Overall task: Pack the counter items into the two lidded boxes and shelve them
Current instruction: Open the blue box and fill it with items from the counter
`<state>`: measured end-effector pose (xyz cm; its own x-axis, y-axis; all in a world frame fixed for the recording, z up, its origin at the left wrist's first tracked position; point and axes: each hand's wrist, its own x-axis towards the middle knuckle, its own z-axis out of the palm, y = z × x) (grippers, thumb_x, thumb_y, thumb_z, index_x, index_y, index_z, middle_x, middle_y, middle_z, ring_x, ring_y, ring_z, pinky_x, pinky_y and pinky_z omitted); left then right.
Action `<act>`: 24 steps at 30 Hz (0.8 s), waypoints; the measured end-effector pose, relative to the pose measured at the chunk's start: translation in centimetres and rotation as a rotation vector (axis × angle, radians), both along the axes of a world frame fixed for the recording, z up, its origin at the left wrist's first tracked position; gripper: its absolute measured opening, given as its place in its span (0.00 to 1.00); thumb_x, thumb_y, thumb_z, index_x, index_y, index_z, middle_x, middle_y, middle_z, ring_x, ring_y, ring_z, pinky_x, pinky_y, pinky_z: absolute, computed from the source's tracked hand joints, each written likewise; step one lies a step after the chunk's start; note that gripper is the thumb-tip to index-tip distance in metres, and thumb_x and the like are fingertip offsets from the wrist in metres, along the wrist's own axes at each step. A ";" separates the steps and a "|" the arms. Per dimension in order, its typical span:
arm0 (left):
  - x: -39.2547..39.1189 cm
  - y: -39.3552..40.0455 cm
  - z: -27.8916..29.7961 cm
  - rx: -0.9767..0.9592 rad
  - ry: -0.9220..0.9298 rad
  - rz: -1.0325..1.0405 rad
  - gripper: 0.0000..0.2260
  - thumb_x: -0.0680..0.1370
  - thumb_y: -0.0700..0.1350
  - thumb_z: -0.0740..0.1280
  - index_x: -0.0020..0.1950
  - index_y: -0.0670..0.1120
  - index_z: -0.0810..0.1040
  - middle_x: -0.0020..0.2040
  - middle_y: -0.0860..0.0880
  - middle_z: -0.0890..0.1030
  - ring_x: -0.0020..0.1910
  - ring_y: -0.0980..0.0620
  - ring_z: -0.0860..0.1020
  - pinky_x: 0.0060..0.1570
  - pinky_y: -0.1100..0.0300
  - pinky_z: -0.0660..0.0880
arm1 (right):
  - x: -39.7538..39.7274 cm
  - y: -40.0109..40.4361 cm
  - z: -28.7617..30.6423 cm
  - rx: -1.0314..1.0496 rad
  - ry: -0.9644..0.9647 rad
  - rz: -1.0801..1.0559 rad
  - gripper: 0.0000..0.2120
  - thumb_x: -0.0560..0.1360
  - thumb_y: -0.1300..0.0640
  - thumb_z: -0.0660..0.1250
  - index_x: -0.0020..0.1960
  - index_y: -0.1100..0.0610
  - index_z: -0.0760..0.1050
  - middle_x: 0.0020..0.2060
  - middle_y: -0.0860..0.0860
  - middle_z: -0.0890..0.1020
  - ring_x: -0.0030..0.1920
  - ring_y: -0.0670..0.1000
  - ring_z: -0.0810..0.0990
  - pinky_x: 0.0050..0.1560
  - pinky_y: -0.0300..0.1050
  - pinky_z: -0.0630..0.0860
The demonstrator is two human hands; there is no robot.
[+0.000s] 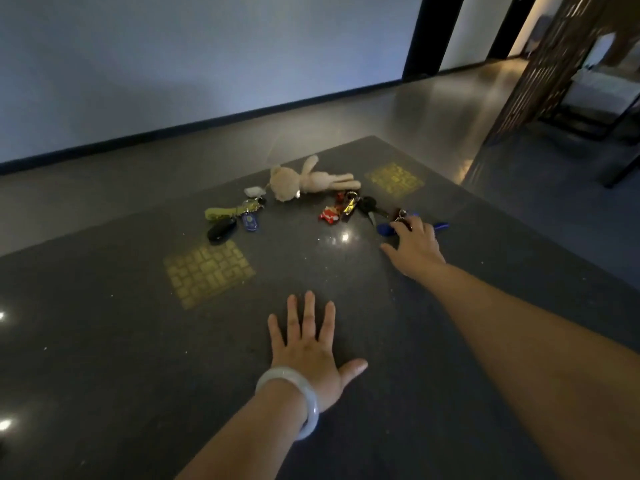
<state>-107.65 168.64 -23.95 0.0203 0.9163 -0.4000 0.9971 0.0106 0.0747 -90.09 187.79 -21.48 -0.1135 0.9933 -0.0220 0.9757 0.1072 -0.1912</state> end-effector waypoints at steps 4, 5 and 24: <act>0.2 -0.4 0.8 -0.004 0.005 0.009 0.42 0.74 0.74 0.45 0.76 0.53 0.30 0.75 0.45 0.28 0.74 0.39 0.30 0.72 0.35 0.39 | 1.6 -6.0 -2.0 0.258 0.015 -0.044 0.19 0.77 0.47 0.63 0.65 0.52 0.71 0.62 0.56 0.66 0.60 0.58 0.65 0.63 0.55 0.67; 0.2 -0.4 1.0 -0.010 0.014 0.005 0.42 0.74 0.74 0.45 0.76 0.52 0.30 0.76 0.45 0.28 0.74 0.38 0.30 0.72 0.34 0.40 | 2.0 -7.2 -2.6 0.285 0.027 -0.077 0.18 0.77 0.47 0.63 0.65 0.52 0.71 0.60 0.55 0.66 0.58 0.57 0.65 0.62 0.54 0.67; -1.0 21.1 -0.2 0.321 -0.180 0.009 0.32 0.80 0.62 0.55 0.79 0.56 0.44 0.80 0.51 0.45 0.78 0.46 0.46 0.75 0.42 0.48 | 2.8 -7.3 -4.2 0.216 0.027 -0.206 0.22 0.80 0.45 0.54 0.72 0.47 0.62 0.69 0.52 0.61 0.67 0.55 0.58 0.67 0.58 0.61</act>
